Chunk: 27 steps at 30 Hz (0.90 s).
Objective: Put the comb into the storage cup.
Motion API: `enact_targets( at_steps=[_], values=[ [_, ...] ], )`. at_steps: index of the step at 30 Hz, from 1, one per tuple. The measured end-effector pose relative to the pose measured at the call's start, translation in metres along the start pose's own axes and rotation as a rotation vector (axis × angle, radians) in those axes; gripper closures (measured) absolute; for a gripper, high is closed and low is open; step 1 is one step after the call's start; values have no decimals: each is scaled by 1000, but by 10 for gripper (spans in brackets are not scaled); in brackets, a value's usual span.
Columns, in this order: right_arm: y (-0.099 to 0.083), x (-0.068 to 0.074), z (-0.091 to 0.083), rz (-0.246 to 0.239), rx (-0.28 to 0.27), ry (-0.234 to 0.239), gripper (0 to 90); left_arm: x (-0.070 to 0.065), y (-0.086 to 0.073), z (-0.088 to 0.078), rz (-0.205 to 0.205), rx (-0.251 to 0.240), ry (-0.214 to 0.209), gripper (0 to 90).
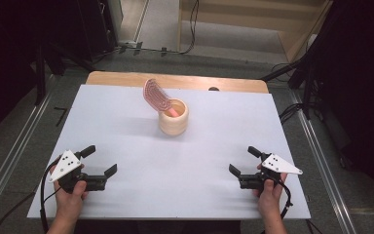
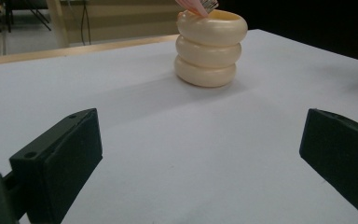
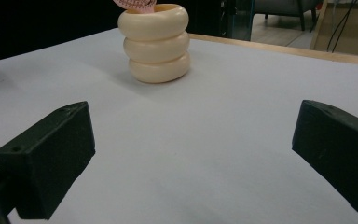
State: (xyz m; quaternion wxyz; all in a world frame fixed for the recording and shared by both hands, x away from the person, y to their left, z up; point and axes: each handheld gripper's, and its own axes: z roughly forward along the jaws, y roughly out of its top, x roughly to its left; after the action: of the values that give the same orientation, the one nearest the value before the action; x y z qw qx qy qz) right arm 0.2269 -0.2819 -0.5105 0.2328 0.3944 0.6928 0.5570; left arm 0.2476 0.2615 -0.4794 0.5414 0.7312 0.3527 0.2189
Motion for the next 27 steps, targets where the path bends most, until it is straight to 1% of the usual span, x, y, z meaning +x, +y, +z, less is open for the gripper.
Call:
enact_targets(
  at_steps=[2, 6, 10, 14, 16, 19, 21, 23, 25, 27],
  values=[
    [0, 0, 0, 0, 0, -1, 0, 2, -2, -2, -3, 3, 4, 0],
    [0, 0, 0, 4, 3, -1, 0, 6, -5, -7, 5, 17, 17, 0],
    [0, 0, 0, 3, 2, -3, 0, 10, -8, -12, 4, 25, 21, 0],
    [0, 0, 0, 4, 2, -4, 0, 14, -11, -16, 18, 40, 29, 0],
    [0, 0, 0, 7, 1, -4, 0, 16, -11, -19, 14, 36, 30, 0],
    [0, 0, 0, 11, 2, -3, 0, 17, -11, -22, 38, 44, 46, 0],
    [0, 0, 0, 9, 3, -4, 0, 20, -12, -24, 42, 45, 50, 0],
    [0, 0, 0, 8, 3, -4, 0, 22, -15, -24, 36, 42, 51, 0],
    [0, 0, 0, 8, 1, -3, 0, 25, -17, -23, 14, 38, 47, 0],
    [0, 0, 1, 8, 3, -3, 0, 25, -17, -23, 13, 33, 41, 0]
  ],
)
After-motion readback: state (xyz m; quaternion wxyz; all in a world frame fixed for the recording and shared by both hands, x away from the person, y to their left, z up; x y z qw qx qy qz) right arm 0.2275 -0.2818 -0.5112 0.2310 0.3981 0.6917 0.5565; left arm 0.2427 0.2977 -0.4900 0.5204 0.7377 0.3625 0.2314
